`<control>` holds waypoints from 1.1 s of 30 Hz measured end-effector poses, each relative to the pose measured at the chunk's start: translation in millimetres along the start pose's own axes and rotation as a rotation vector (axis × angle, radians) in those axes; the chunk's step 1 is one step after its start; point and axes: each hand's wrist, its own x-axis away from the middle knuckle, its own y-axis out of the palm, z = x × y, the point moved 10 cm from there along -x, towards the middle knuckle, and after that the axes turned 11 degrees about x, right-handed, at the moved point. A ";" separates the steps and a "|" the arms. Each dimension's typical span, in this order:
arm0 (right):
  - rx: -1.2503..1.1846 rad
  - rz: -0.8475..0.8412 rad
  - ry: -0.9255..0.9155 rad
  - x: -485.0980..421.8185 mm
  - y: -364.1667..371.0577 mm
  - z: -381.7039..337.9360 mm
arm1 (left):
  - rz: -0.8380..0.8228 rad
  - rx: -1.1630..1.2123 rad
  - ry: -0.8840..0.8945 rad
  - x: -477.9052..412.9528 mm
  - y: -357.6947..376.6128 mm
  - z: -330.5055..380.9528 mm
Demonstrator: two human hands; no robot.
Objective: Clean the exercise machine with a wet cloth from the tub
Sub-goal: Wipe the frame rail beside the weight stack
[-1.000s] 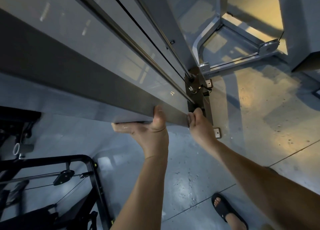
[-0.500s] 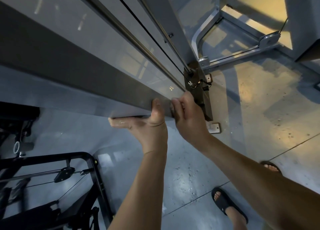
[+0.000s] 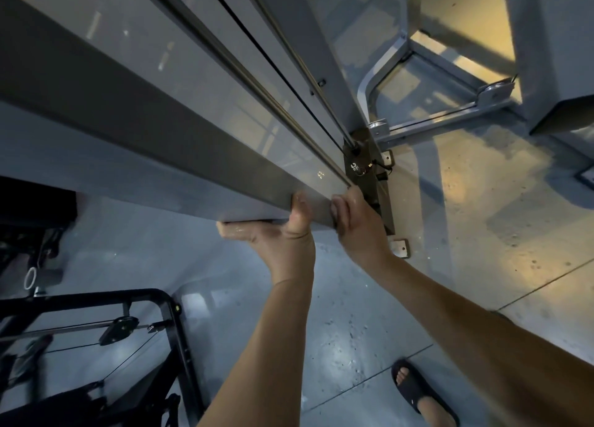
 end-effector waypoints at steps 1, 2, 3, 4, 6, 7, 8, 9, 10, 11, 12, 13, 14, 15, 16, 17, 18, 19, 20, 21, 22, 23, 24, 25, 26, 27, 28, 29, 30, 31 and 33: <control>0.023 -0.016 0.029 1.0 1.9 7.8 | -0.009 -0.002 -0.007 0.5 0.6 0.7; -0.003 -0.007 0.010 2.0 -0.3 4.0 | -0.016 -0.019 -0.009 0.5 1.5 2.3; -0.052 0.005 -0.037 2.8 -4.5 -9.4 | -0.023 -0.046 -0.011 0.2 1.5 2.2; -0.106 0.016 -0.090 4.0 -11.0 -27.6 | -0.033 -0.087 -0.026 0.2 0.3 1.1; -0.169 0.059 -0.192 0.5 -30.1 -68.5 | -0.100 -0.212 -0.076 -0.3 -1.3 1.4; -0.169 0.093 -0.268 -2.7 -41.2 -90.2 | -0.169 -0.266 -0.080 -0.1 -2.2 2.6; -0.151 0.121 -0.349 -5.3 -49.1 -108.9 | -0.249 -0.313 -0.069 0.9 -3.8 3.9; -0.130 0.139 -0.407 -7.3 -53.4 -120.4 | -0.311 -0.347 -0.048 2.3 -6.6 6.6; -0.117 0.146 -0.419 -9.0 -53.0 -120.9 | -0.352 -0.365 -0.031 3.4 -9.3 11.7; -0.109 0.135 -0.379 -7.3 -50.3 -112.5 | -0.373 -0.368 -0.030 3.8 -14.3 15.3; -0.105 0.100 -0.303 -3.3 -45.6 -98.1 | -0.369 -0.357 -0.060 3.4 -19.7 17.8; -0.096 0.036 -0.228 2.7 -37.9 -82.7 | -0.348 -0.338 -0.106 3.2 -24.2 20.5; -0.080 -0.033 -0.180 9.4 -31.1 -70.6 | -0.321 -0.318 -0.156 3.2 -27.7 23.4; -0.052 -0.081 -0.157 14.3 -27.3 -65.0 | -0.291 -0.302 -0.199 2.5 -31.3 25.3; -0.024 -0.090 -0.149 16.1 -28.7 -67.8 | -0.266 -0.290 -0.230 2.0 -33.7 28.2; -0.015 -0.051 -0.165 14.4 -36.1 -80.5 | -0.250 -0.275 -0.255 1.7 -35.0 31.2; -0.030 0.025 -0.219 11.1 -47.4 -101.7 | -0.243 -0.260 -0.270 1.6 -35.5 33.3; -0.060 0.101 -0.295 9.1 -59.3 -128.2 | -0.246 -0.252 -0.277 2.1 -35.0 33.7; -0.090 0.152 -0.370 8.1 -67.6 -152.0 | -0.252 -0.249 -0.282 2.8 -34.2 32.9; -0.106 0.176 -0.436 8.5 -71.6 -169.1 | -0.252 -0.249 -0.286 4.0 -34.5 31.1; -0.115 0.180 -0.490 9.3 -71.6 -176.1 | -0.247 -0.254 -0.286 5.2 -35.1 29.0; -0.116 0.174 -0.517 11.5 -69.2 -172.0 | -0.242 -0.261 -0.286 7.1 -35.8 27.9; -0.105 0.161 -0.504 14.5 -64.5 -157.6 | -0.239 -0.267 -0.283 8.6 -36.1 27.4; -0.084 0.134 -0.453 15.9 -57.6 -137.7 | -0.235 -0.265 -0.283 9.2 -36.0 26.4; -0.060 0.091 -0.380 16.8 -49.6 -117.0 | -0.227 -0.256 -0.285 9.6 -36.3 25.3; -0.037 0.050 -0.309 17.0 -41.7 -99.7 | -0.218 -0.248 -0.284 9.9 -36.1 25.8; -0.022 0.037 -0.266 16.7 -38.3 -91.9 | -0.211 -0.245 -0.279 10.0 -36.1 26.6; -0.019 0.062 -0.260 14.0 -40.1 -95.2 | -0.207 -0.240 -0.270 10.1 -34.9 28.4; -0.037 0.110 -0.288 11.3 -46.6 -107.7 | -0.201 -0.229 -0.264 10.1 -34.1 29.0; -0.073 0.162 -0.339 9.7 -54.8 -125.2 | -0.197 -0.221 -0.262 11.3 -33.5 29.2; -0.155 0.213 -0.470 8.4 -64.7 -157.4 | -0.193 -0.212 -0.239 13.2 -31.8 27.3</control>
